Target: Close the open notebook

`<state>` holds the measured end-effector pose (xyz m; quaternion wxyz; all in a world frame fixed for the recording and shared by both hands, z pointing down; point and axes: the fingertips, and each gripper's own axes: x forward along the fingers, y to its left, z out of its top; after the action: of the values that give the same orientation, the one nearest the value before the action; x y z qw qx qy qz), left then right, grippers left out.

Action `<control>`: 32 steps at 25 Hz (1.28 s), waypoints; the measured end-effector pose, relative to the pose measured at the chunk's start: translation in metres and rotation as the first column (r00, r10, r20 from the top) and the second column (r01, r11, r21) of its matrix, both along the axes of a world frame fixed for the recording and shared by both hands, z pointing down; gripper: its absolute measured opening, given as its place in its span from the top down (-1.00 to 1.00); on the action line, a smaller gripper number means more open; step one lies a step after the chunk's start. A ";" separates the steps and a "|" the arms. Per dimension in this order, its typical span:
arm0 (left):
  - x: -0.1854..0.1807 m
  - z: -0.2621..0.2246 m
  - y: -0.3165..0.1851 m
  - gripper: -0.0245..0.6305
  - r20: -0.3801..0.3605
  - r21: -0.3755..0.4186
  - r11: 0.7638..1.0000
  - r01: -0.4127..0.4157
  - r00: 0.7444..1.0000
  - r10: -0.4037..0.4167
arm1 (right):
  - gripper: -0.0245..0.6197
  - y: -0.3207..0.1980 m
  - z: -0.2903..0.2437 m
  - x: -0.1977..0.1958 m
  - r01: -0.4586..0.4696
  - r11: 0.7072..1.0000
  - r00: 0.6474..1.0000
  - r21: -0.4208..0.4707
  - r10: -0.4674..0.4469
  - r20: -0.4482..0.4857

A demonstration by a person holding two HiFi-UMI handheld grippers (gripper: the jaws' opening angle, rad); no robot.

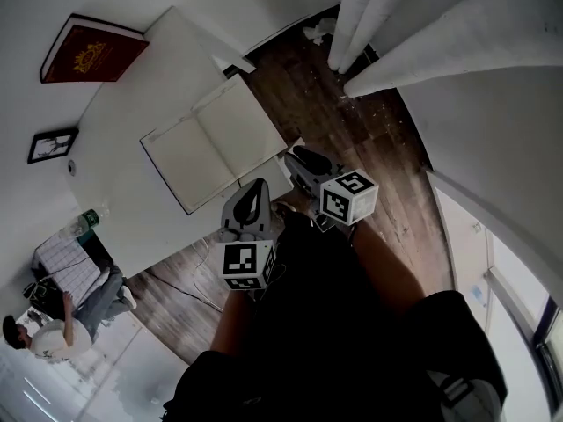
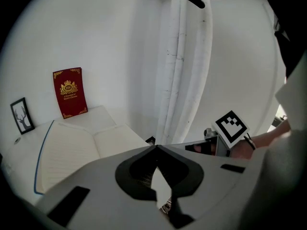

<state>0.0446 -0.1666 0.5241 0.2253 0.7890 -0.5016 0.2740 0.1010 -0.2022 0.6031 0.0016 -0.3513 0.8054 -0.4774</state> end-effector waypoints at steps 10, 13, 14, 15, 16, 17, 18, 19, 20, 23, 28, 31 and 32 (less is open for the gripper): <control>0.001 0.005 0.004 0.92 0.004 -0.022 0.999 0.037 0.999 -0.037 | 0.60 -0.005 0.024 -0.006 0.027 0.993 0.992 -0.116 -0.012 0.128; 0.002 0.005 0.005 0.92 0.003 -0.023 0.999 0.048 0.999 -0.048 | 0.60 -0.010 0.028 -0.003 0.009 0.986 0.981 -0.165 0.023 0.191; 0.001 0.005 0.006 0.92 0.003 -0.024 0.998 0.052 0.999 -0.052 | 0.60 -0.011 0.030 -0.003 0.007 0.984 0.979 -0.179 0.030 0.202; 0.001 0.005 0.006 0.92 0.002 -0.027 0.998 0.057 0.998 -0.057 | 0.60 -0.012 0.032 -0.003 0.009 0.982 0.978 -0.188 0.030 0.206; 0.000 0.006 0.007 0.92 0.002 -0.029 0.998 0.063 0.998 -0.063 | 0.60 -0.012 0.035 -0.004 0.014 0.980 0.978 -0.196 0.028 0.208; -0.001 0.006 0.007 0.92 0.001 -0.031 0.997 0.070 0.998 -0.070 | 0.60 -0.013 0.037 -0.005 0.018 0.979 0.977 -0.204 0.026 0.211; -0.002 0.007 0.007 0.92 0.000 -0.032 0.996 0.079 0.997 -0.079 | 0.60 -0.014 0.039 -0.006 0.022 0.977 0.976 -0.214 0.025 0.216; -0.003 0.007 0.007 0.92 -0.001 -0.033 0.995 0.089 0.996 -0.090 | 0.60 -0.014 0.041 -0.007 0.026 0.974 0.974 -0.225 0.026 0.224; -0.005 0.007 0.006 0.92 -0.004 -0.032 0.994 0.102 0.995 -0.102 | 0.60 -0.014 0.042 -0.007 0.029 0.971 0.971 -0.237 0.029 0.236; -0.009 0.005 0.004 0.92 -0.013 -0.023 0.991 0.132 0.991 -0.132 | 0.60 -0.017 0.042 -0.008 0.030 0.966 0.952 -0.258 0.051 0.302; -0.018 0.006 0.009 0.92 -0.029 -0.028 0.991 0.133 0.991 -0.134 | 0.60 -0.015 0.044 -0.014 0.022 0.950 0.890 -0.311 0.124 0.439; -0.024 0.004 0.007 0.92 -0.043 -0.022 0.991 0.133 0.990 -0.133 | 0.67 -0.018 0.039 -0.014 0.024 0.953 0.876 -0.300 0.125 0.466; -0.026 0.003 0.008 0.92 -0.047 -0.022 0.991 0.130 0.990 -0.131 | 0.75 -0.017 0.035 -0.014 0.019 0.956 0.877 -0.292 0.124 0.464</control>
<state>0.0187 -0.1581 0.5276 0.2622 0.7587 -0.5439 0.2445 0.0871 -0.2196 0.6379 0.1622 -0.2410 0.6918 -0.6611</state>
